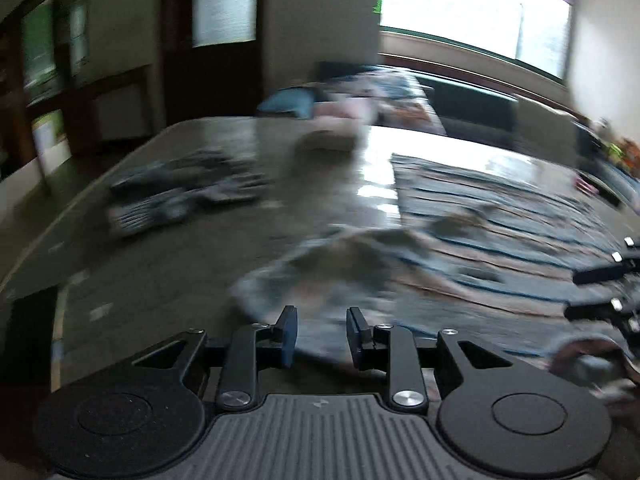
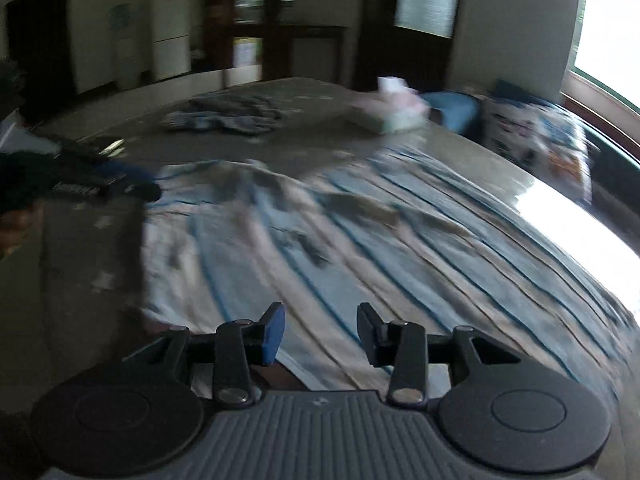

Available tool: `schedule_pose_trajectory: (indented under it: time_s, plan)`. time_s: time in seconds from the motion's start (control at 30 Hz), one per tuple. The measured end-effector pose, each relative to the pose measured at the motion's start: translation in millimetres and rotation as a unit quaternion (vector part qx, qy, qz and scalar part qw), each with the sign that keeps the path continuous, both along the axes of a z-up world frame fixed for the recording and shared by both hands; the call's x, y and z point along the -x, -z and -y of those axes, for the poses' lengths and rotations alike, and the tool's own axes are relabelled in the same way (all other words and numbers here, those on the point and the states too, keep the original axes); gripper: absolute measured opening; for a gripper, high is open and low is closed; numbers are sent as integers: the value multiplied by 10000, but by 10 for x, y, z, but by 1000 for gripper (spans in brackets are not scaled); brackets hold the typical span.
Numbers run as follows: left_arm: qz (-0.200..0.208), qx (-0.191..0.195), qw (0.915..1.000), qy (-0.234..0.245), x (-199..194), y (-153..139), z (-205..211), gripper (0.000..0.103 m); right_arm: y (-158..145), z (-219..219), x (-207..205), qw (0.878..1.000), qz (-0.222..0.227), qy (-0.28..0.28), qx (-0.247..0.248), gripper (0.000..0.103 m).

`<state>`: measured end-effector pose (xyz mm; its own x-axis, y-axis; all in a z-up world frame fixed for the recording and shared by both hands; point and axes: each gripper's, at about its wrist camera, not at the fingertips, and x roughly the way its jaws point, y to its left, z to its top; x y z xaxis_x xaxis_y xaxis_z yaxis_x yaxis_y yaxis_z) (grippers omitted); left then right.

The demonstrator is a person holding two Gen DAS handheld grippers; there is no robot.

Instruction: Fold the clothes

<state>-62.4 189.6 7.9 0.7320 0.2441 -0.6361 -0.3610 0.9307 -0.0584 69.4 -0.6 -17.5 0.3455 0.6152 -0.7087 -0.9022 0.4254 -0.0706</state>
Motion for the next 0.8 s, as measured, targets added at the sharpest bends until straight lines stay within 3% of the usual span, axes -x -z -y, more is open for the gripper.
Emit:
schedule_pose_trajectory:
  time_s: [0.27,0.6,0.7,0.77,0.8]
  plan:
    - [-48,576,9975,-396,41,95,-431,30,64,-756,240,9971,-10,-758,108,40]
    - [-26,821,9962,-291,-32,194,-500,30,250,-1227,427,9960,7,-876,177,39]
    - [17,824,9962,-266,-52,206,-506,28,293,-1263,492,9955,162,-908,215,38]
    - [70,882,9958,-230,-59,225,-523,12,294,-1262,515,9953,150,-929,204,38]
    - [92,898,9957,-228,-64,232,-530,10,298,-1259,523,9952,79,-956,210,37]
